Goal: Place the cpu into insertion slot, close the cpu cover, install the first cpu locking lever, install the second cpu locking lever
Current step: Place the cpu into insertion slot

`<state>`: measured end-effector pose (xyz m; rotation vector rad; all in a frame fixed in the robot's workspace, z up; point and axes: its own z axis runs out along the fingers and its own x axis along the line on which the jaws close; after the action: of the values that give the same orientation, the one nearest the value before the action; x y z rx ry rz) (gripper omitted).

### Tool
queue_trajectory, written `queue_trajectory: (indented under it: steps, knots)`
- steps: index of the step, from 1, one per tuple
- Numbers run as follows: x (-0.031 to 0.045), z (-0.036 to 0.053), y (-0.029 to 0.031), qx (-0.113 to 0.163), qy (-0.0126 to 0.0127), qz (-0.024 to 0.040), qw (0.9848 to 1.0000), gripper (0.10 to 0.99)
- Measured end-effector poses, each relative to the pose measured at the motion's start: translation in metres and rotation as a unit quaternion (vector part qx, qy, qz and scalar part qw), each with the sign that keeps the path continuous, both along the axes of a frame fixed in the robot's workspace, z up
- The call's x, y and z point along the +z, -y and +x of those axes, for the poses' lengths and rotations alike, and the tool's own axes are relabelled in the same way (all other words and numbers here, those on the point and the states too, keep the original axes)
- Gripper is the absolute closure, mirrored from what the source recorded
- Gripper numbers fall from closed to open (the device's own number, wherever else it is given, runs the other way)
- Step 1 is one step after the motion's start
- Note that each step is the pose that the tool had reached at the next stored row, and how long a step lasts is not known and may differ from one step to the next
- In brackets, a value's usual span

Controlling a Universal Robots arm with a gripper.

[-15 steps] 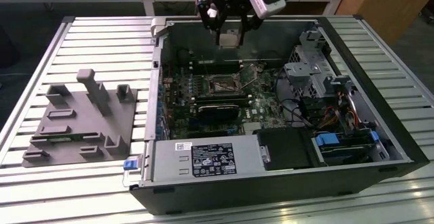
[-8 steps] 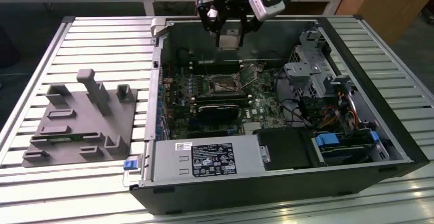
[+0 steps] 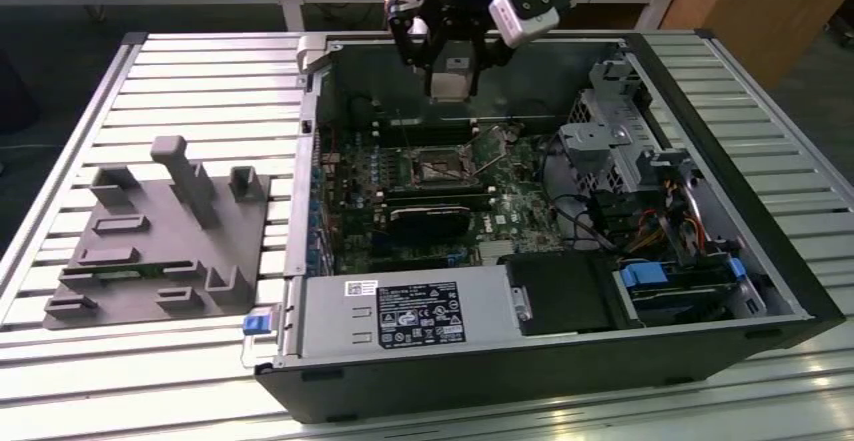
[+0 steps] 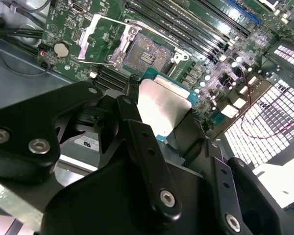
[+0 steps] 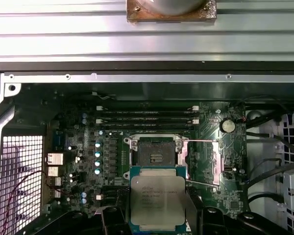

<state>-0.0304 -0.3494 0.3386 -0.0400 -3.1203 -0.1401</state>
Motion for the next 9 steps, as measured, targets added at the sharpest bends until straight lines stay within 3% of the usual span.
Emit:
queue_trajectory:
  steps: [9]
  knots:
    - [-0.0143, 0.0, -0.0007, 0.0, 0.0, -0.0001, 1.0, 0.549]
